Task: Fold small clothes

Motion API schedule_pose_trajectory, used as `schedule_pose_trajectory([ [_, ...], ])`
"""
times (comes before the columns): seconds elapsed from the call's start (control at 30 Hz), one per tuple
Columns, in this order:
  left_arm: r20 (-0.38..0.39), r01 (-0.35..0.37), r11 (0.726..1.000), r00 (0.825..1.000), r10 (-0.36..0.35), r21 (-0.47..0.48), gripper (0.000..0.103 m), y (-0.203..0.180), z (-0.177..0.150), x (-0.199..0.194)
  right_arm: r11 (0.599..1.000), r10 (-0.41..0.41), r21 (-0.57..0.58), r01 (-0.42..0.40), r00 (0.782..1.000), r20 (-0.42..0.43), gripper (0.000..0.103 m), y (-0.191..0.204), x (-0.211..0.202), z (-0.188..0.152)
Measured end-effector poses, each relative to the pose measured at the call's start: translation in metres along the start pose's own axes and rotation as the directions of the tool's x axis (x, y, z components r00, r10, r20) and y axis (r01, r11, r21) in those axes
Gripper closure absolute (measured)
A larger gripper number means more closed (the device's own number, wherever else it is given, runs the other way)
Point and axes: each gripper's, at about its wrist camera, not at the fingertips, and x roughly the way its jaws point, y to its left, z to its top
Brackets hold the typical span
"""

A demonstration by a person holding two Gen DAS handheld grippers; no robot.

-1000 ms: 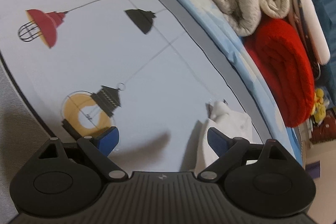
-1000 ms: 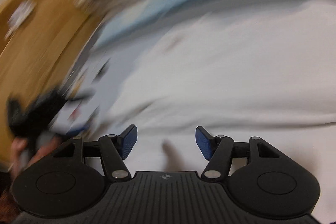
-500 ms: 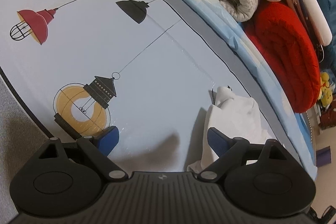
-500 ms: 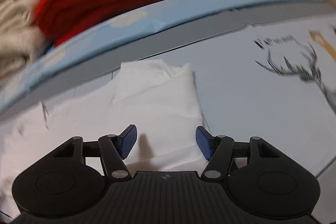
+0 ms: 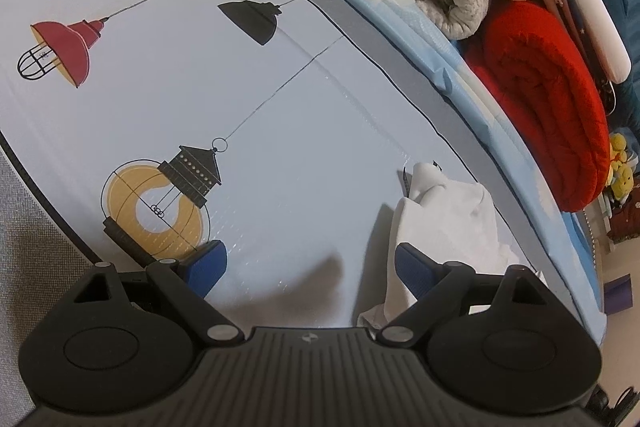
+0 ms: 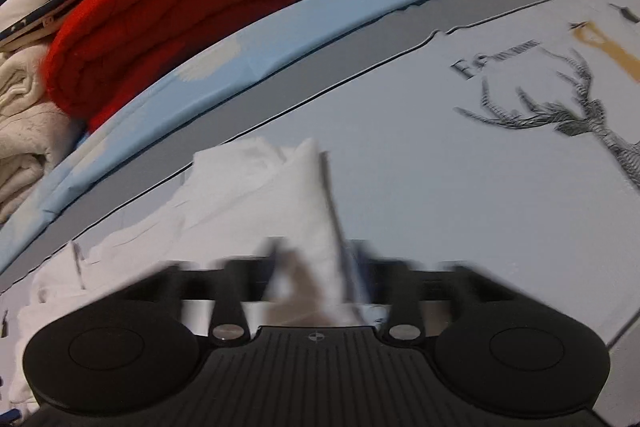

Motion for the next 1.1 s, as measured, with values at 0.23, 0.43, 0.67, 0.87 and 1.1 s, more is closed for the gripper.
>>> schedule_pose_trajectory([
  [0.23, 0.002, -0.004, 1.000, 1.000, 0.004, 0.022, 0.009, -0.001, -0.001, 0.002, 0.982, -0.023, -0.187, 0.029, 0.999, 0.032, 0.101, 0.032, 0.016, 0.008],
  [0.43, 0.005, -0.002, 1.000, 1.000, 0.002, 0.024, 0.009, -0.001, -0.002, 0.003, 0.995, -0.100, 0.030, 0.099, 0.994, 0.050, 0.099, -0.030, 0.022, 0.021],
  [0.67, 0.012, -0.018, 0.998, 1.000, 0.017, 0.052, 0.009, -0.005, -0.005, 0.005, 0.993, -0.064, 0.106, 0.053, 0.993, 0.099, 0.041, -0.042, -0.014, 0.004],
  [0.87, 0.009, -0.013, 0.999, 1.000, 0.012, 0.042, 0.009, -0.004, -0.004, 0.004, 0.966, -0.161, -0.197, 0.167, 0.986, 0.045, 0.040, -0.026, -0.029, -0.050],
  [1.1, 0.005, -0.009, 0.999, 1.000, 0.009, 0.036, 0.009, -0.002, -0.004, 0.003, 0.951, -0.208, -0.213, 0.223, 0.974, 0.089, 0.039, -0.028, -0.060, -0.066],
])
